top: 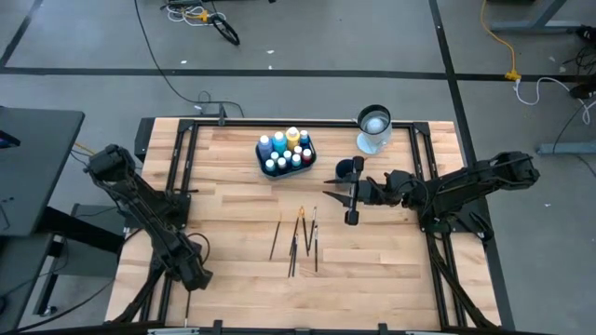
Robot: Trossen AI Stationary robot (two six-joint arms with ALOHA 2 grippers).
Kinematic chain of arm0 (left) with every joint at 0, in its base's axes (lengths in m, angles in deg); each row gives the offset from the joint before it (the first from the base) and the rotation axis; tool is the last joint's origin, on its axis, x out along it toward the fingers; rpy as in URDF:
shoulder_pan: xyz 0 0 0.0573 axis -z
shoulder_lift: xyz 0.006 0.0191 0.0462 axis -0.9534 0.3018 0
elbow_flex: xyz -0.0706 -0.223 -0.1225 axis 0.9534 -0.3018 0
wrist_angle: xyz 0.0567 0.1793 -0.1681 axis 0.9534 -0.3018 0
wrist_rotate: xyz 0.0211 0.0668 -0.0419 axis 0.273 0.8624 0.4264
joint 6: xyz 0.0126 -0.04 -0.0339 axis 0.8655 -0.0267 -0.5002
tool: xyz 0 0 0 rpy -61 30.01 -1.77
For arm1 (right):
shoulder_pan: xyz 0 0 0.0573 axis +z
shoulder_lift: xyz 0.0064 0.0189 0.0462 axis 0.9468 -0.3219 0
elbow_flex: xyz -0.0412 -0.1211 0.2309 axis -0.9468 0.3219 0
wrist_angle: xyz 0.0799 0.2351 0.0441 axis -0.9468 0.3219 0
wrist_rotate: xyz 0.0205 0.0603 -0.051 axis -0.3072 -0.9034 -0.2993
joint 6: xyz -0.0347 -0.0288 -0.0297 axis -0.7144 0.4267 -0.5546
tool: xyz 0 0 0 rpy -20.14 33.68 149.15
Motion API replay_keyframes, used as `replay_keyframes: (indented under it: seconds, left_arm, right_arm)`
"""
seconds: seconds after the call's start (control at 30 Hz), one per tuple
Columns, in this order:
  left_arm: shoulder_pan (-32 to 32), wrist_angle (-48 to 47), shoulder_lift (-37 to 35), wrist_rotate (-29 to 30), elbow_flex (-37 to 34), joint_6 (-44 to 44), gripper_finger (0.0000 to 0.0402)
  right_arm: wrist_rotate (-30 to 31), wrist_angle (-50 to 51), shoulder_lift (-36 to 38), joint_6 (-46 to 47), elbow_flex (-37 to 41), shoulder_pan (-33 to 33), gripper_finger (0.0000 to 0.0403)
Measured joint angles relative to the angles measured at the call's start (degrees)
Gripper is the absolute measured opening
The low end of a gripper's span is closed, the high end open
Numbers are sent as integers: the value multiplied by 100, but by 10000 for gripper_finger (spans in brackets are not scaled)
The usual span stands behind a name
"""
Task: Pick & Place Paint Supplies
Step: Put the silver paint brush into the blue cup
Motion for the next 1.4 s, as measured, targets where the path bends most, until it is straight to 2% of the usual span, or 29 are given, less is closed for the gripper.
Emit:
replay_keyframes:
  seconds: [0.27,0.47,0.63,0.8,0.93,1.17,1.4]
  left_arm:
    - [-259,-133,15,696,-11,594,69]
    - [-400,157,13,937,-4,829,80]
    - [-467,312,22,838,100,528,89]
    - [-388,402,20,1109,281,63,87]
    - [-282,727,138,1102,293,-292,87]
    - [24,1566,675,717,291,-632,87]
    - [275,1809,815,571,292,-1250,87]
  right_arm:
    - [2,0,0,39,0,-17,126]
    - [0,-31,0,39,0,-17,126]
    - [0,-37,0,39,0,-17,126]
    - [0,-37,0,39,0,-17,126]
    - [-2,-24,0,39,0,-17,126]
    - [-2,-17,0,39,0,-19,126]
    - [-1,-15,0,39,0,-19,126]
